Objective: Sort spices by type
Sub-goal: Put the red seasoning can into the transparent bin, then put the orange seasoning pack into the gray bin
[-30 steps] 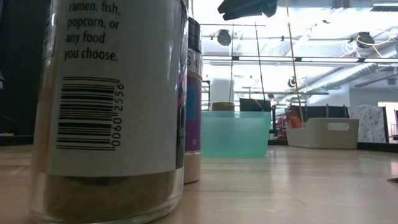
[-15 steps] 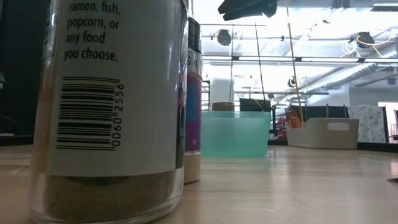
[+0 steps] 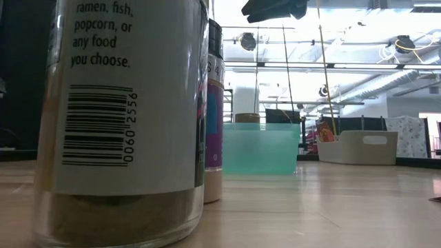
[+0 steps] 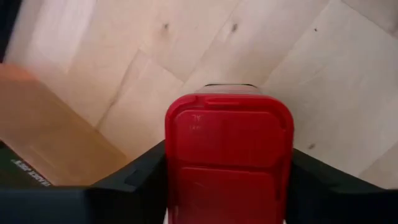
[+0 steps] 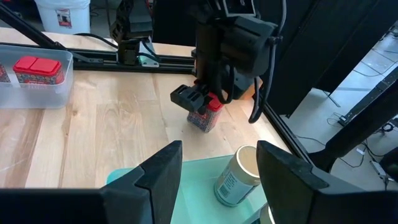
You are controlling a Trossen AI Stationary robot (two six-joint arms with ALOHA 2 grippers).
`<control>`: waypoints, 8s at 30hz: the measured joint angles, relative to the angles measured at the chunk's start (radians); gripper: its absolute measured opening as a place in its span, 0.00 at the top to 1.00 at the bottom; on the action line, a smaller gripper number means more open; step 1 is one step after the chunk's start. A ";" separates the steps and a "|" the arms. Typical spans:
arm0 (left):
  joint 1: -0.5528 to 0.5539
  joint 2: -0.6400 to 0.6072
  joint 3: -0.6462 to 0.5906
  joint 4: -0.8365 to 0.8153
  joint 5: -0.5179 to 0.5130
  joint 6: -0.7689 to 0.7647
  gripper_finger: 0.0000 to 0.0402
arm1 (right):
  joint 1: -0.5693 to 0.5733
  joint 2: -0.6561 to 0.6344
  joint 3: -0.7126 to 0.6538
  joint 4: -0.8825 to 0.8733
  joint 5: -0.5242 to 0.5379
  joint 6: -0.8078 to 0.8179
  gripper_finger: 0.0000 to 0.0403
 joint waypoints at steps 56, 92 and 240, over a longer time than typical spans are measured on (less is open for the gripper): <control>-1.439 -0.045 0.465 -0.750 0.381 -2.194 0.46 | -0.126 0.000 0.000 0.009 -0.171 -0.042 0.53; -1.402 -0.042 0.248 -0.671 0.328 -2.193 0.46 | -0.125 0.000 0.000 0.000 -0.238 -0.027 0.53; -1.134 -0.019 0.446 -0.417 -0.891 -0.676 0.18 | -0.007 -0.042 0.137 -1.185 -0.392 1.092 1.00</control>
